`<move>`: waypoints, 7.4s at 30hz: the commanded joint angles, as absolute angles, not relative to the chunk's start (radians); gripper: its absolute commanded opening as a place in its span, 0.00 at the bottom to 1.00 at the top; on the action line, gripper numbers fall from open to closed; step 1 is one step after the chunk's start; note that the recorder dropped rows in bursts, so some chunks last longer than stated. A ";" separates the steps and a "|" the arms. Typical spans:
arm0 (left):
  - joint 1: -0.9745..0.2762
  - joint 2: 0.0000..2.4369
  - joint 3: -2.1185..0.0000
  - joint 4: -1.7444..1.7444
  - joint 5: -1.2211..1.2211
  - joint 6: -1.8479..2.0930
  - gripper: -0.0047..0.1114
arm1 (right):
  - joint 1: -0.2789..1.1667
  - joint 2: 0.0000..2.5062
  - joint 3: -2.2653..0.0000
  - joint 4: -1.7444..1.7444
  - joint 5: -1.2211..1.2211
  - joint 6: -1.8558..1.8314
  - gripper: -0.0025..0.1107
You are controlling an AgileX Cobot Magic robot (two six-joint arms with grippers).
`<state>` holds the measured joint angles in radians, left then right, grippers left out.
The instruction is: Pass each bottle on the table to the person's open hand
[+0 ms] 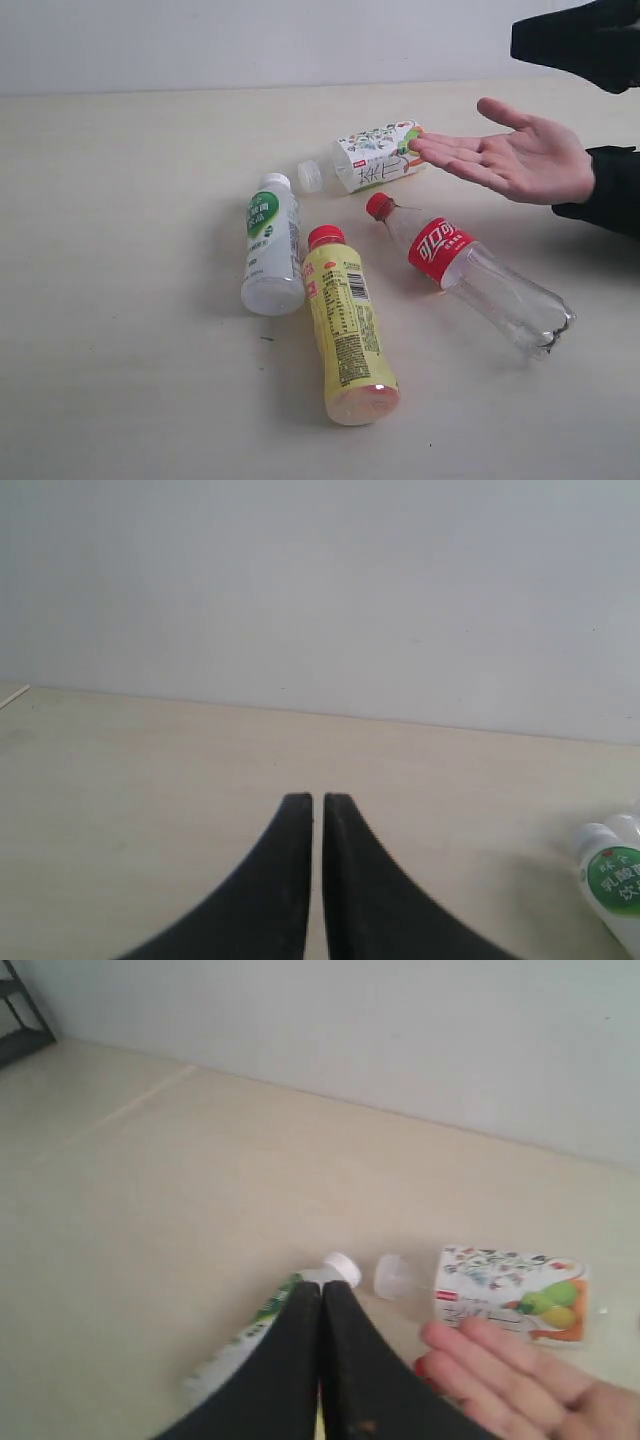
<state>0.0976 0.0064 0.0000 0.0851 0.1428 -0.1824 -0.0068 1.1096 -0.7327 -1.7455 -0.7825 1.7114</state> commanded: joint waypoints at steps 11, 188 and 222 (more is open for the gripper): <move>0.098 0.000 0.000 0.082 0.140 -0.188 0.10 | -0.012 1.131 -0.708 -1.744 -0.059 0.998 0.02; 0.098 0.000 0.000 0.082 0.140 -0.188 0.10 | 0.288 1.709 -1.376 -0.159 1.176 -0.015 0.02; 0.098 0.000 0.000 0.082 0.140 -0.188 0.10 | 0.291 1.841 -1.433 -0.218 1.127 0.072 0.51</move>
<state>0.0976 0.0064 0.0000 0.0851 0.1428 -0.1824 0.2942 1.8399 -1.4224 -0.2105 1.1394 0.0699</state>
